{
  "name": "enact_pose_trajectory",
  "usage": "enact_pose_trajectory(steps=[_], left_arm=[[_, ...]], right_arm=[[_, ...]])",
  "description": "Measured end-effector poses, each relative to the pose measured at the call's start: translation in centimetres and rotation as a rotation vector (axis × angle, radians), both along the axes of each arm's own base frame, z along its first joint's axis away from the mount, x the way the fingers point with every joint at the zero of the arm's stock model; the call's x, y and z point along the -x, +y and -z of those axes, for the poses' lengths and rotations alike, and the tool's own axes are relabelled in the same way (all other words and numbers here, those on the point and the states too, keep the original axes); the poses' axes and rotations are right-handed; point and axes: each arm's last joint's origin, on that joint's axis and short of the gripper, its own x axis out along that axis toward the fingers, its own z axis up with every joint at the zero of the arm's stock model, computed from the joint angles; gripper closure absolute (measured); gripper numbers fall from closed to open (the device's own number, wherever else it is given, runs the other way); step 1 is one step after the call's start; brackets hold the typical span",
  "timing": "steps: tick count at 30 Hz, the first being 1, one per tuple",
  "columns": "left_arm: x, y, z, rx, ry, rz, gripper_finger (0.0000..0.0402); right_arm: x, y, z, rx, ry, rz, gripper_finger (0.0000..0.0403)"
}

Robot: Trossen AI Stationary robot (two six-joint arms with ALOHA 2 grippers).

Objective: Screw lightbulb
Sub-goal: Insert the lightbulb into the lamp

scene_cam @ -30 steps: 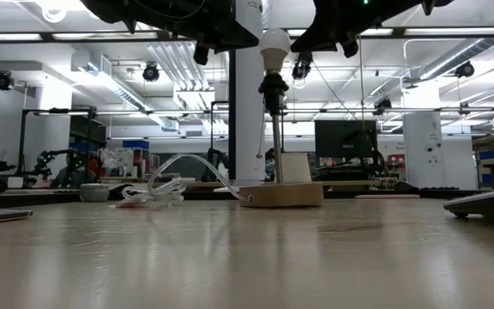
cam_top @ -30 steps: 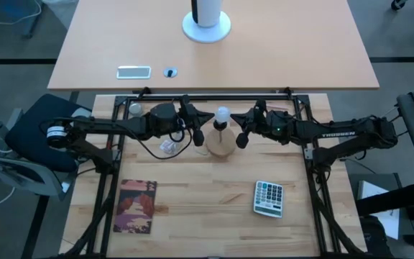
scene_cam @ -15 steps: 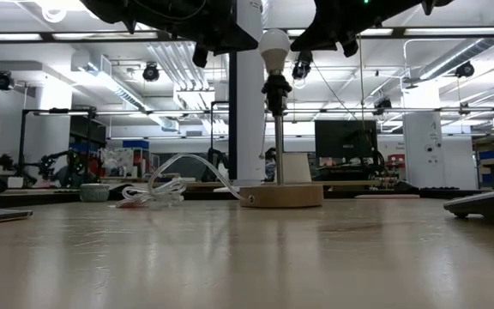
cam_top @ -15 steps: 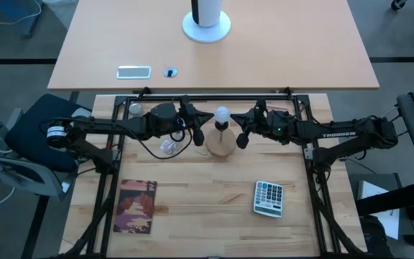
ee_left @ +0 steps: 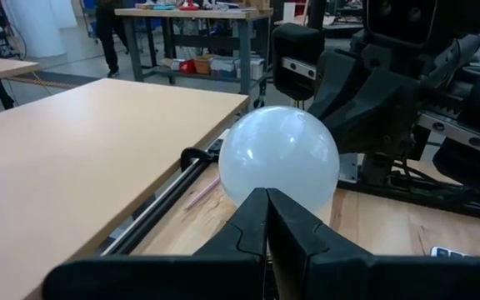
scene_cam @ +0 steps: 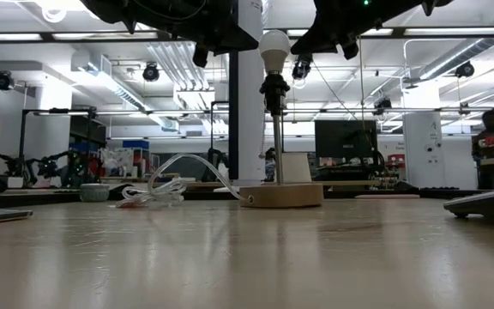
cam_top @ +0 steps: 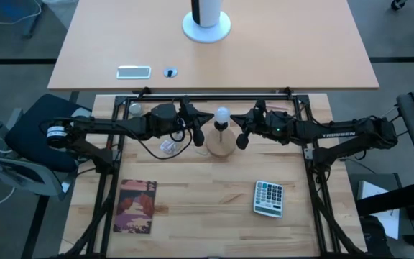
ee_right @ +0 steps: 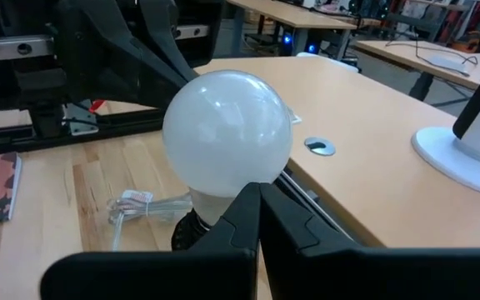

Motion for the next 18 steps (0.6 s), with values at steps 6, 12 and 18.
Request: enact_pose_trajectory(steps=[6,12,18], left_arm=[[0.02,0.0,0.16,0.009,0.014,-0.001,0.0401],[0.03,0.02,0.16,0.01,0.014,-0.003,0.0401],[0.05,0.13,0.15,0.006,0.014,-0.006,0.0401]], right_arm=[[0.0,0.01,0.0,0.002,0.001,-0.001,0.0403],[0.0,0.02,0.03,-0.005,0.0,0.001,0.0403],[0.01,0.02,0.12,-0.019,0.003,0.002,0.0403]])
